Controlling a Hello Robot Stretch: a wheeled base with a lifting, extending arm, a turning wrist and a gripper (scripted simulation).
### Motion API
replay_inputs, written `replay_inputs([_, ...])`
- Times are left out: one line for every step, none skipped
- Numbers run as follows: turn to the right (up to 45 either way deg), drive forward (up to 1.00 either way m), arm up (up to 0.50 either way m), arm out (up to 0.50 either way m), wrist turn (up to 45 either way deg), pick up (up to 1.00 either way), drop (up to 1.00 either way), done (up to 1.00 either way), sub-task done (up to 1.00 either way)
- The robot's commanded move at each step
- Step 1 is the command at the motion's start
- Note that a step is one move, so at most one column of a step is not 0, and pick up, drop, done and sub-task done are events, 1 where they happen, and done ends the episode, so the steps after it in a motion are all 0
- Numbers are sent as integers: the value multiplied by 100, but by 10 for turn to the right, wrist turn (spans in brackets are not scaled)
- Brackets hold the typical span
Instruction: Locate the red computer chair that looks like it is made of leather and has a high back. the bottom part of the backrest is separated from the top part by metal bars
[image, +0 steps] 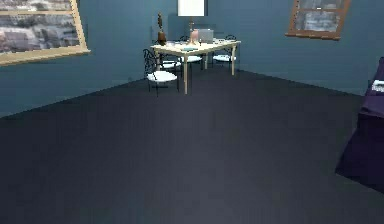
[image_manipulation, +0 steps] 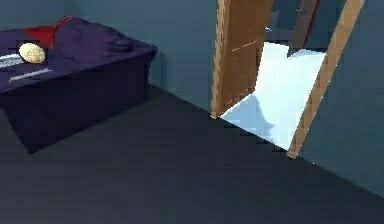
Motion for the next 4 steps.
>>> replay_inputs([-330, 0, 0, 0, 0, 0, 0, 0, 0])
replay_inputs([0, 15, 0, 0, 0, 0, 0, 0, 0])
replay_inputs([-150, 0, 0, 0, 0, 0, 0, 0, 0])
replay_inputs([-30, 0, 0, 0, 0, 0, 0, 0, 0])
